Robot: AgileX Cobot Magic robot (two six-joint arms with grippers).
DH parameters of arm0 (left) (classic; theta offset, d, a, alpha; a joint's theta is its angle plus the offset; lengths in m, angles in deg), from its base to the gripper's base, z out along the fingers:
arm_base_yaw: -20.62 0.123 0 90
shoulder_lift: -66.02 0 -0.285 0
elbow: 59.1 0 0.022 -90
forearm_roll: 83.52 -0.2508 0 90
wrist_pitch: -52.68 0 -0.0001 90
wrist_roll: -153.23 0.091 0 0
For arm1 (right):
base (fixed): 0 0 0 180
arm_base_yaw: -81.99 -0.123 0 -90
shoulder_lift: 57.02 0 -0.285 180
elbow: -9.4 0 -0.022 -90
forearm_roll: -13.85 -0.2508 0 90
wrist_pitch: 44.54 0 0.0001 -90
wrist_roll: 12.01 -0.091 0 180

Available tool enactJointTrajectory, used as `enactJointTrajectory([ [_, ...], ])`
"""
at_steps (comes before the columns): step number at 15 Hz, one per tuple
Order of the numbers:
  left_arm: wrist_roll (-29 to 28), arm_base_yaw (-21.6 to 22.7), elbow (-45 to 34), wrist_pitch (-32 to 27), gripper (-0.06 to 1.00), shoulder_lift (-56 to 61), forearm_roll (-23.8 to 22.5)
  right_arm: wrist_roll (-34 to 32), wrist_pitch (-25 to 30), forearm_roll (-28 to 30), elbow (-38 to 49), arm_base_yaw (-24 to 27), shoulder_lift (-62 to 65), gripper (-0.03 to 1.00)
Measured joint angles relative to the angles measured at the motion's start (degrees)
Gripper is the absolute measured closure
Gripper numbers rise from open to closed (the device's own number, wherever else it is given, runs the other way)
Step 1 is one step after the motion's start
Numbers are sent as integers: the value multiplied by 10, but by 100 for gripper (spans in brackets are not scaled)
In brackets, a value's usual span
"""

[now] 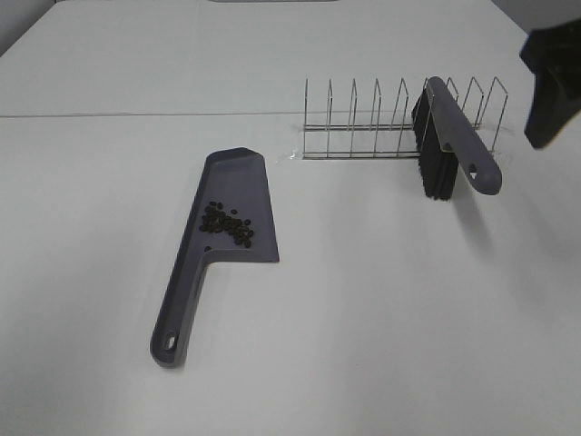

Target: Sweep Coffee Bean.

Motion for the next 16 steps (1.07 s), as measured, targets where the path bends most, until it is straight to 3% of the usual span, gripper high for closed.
enactJointTrajectory([
  [4, 23, 0, -95, 9, 29, 130, -10, 0, 2, 2, 167, 0, 106, 27],
  [8, 73, 0, -164, 56, 29, 242, -10, 12, -15, 2, 323, 0, 263, 27],
  [12, 119, 0, -188, 81, 29, 246, 15, 33, -61, 2, 387, 0, 408, 27],
  [16, 203, 0, -191, 88, 29, 246, 77, 45, -97, 2, 435, 0, 619, 27],
])
